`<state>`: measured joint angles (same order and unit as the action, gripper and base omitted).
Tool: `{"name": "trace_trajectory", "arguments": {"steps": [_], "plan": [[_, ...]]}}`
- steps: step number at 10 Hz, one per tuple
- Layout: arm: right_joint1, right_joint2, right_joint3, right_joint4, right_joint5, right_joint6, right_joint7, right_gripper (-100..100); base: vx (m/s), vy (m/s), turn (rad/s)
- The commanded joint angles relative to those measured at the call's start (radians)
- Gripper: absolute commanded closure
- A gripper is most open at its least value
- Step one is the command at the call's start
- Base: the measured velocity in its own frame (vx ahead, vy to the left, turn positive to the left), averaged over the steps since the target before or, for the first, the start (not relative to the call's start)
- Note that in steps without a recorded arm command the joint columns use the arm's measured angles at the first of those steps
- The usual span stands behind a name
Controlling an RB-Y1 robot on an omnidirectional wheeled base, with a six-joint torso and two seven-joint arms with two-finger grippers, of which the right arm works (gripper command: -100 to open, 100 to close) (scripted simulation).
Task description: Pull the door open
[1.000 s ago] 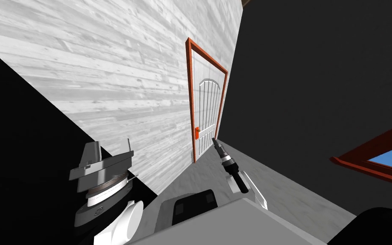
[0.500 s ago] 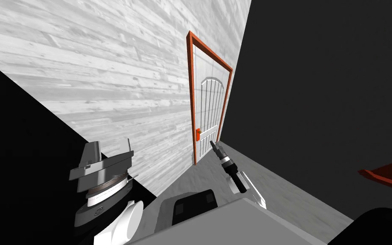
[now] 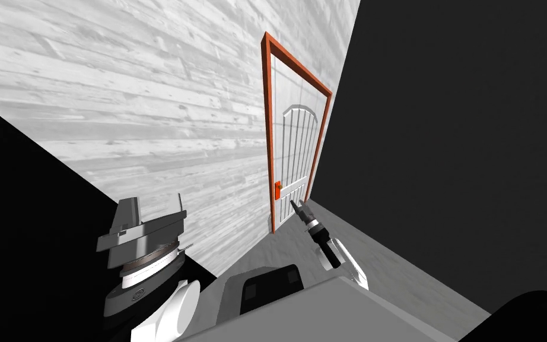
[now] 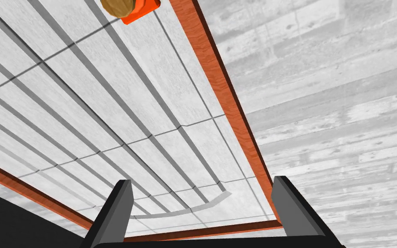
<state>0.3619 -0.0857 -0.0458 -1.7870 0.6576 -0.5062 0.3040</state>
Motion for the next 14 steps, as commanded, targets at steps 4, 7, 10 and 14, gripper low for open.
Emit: {"name": "trace_trajectory", "arguments": {"steps": [4, 7, 10, 14], "plan": [[-0.021, 0.003, -0.014, 0.072, 0.097, -0.022, 0.074, -100, 0.085, -0.068, 0.086], [-0.035, 0.006, -0.022, 0.114, 0.154, -0.033, 0.115, -100, 0.084, -0.068, 0.078], [-0.051, 0.011, -0.032, 0.163, 0.221, -0.047, 0.164, -100, 0.086, -0.07, 0.088], [-0.068, 0.019, -0.043, 0.219, 0.297, -0.063, 0.218, -100, 0.1, -0.09, 0.075]]}}
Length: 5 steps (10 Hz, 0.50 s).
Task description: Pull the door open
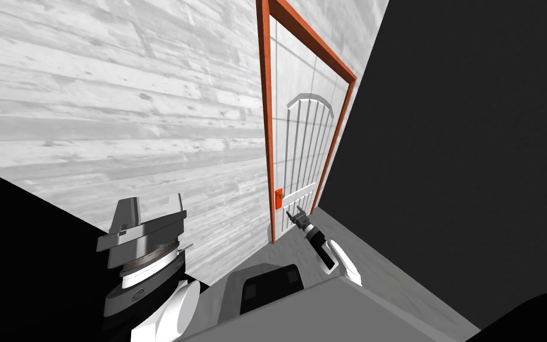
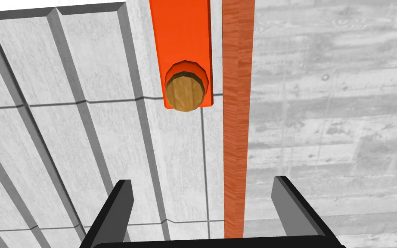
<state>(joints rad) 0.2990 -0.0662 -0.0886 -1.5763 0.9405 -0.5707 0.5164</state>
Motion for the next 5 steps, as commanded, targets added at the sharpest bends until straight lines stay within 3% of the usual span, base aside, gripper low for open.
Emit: {"name": "trace_trajectory", "arguments": {"steps": [1, 2, 3, 5], "plan": [[-0.01, 0.002, -0.003, 0.021, 0.032, -0.002, 0.019, -100, 0.082, -0.077, 0.08], [-0.013, 0.004, -0.005, 0.033, 0.048, -0.005, 0.03, -100, 0.081, -0.08, 0.066], [-0.013, 0.003, -0.005, 0.028, 0.036, -0.004, 0.023, -100, 0.035, -0.036, 0.017], [-0.039, -0.032, -0.055, 0.08, 0.009, -0.027, 0.022, -100, -0.008, 0.121, 0.133]]}}
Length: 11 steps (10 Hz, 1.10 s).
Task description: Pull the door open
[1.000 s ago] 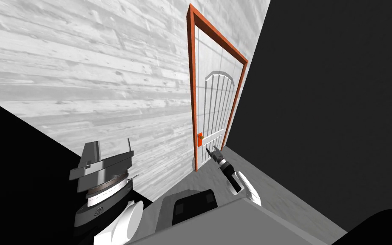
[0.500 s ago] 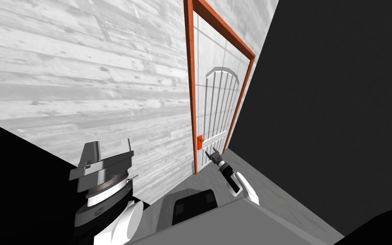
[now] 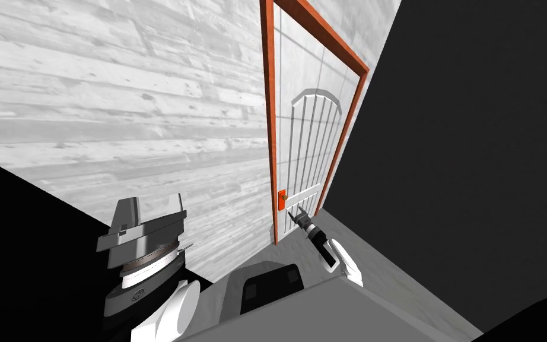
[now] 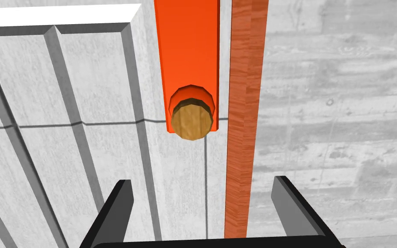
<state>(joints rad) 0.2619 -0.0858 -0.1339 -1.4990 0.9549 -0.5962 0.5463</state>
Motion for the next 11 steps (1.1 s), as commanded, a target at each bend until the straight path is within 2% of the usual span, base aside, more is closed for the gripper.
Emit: {"name": "trace_trajectory", "arguments": {"steps": [1, 3, 5, 6, 8, 9, 10, 11], "plan": [[-0.015, -0.031, -0.035, 0.029, -0.02, -0.014, -0.01, -100, 0.007, 0.196, 0.146], [-0.044, -0.071, -0.093, 0.087, -0.053, -0.04, -0.014, -100, 0.115, 0.179, 0.188], [-0.058, -0.09, -0.121, 0.116, -0.07, -0.053, -0.017, -100, 0.165, 0.092, 0.088], [-0.071, -0.107, -0.146, 0.142, -0.084, -0.065, -0.019, -100, 0.159, 0.065, 0.143], [-0.086, -0.128, -0.176, 0.171, -0.101, -0.079, -0.021, -100, 0.125, 0.037, 0.098], [-0.09, -0.132, -0.182, 0.178, -0.105, -0.082, -0.021, -100, 0.12, 0.034, 0.057], [-0.087, -0.13, -0.176, 0.171, -0.101, -0.076, -0.025, -100, 0.053, 0.013, 0.007], [-0.087, -0.13, -0.176, 0.171, -0.101, -0.076, -0.025, 100, -0.007, -0.004, -0.009]]}}
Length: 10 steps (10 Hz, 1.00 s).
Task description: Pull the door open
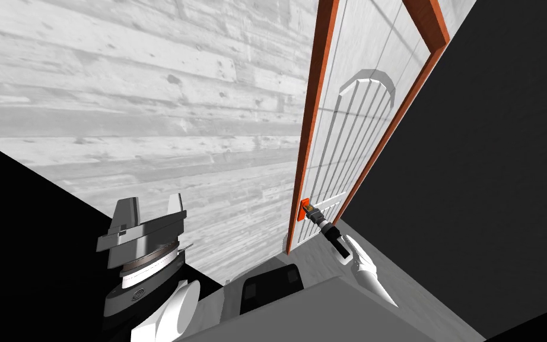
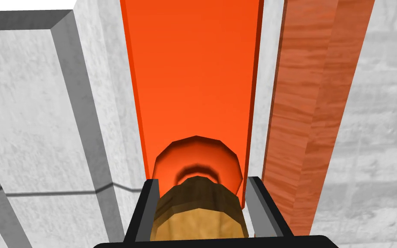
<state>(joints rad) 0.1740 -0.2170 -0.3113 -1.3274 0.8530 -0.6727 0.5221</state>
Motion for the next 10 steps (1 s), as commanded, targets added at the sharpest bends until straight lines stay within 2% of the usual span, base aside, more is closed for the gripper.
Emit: {"name": "trace_trajectory", "arguments": {"steps": [1, 5, 6, 10], "plan": [[0.001, 0.001, 0.002, -0.001, 0.001, 0.001, 0.0, 100, -0.015, -0.016, -0.007], [0.001, 0.001, 0.002, -0.001, 0.001, 0.001, 0.0, 100, -0.005, -0.003, 0.004], [-0.001, -0.001, 0.006, -0.001, -0.029, 0.007, -0.023, 100, -0.033, -0.02, 0.084], [-0.003, -0.002, 0.021, -0.003, -0.098, 0.017, -0.077, 100, -0.065, -0.043, 0.084]]}}
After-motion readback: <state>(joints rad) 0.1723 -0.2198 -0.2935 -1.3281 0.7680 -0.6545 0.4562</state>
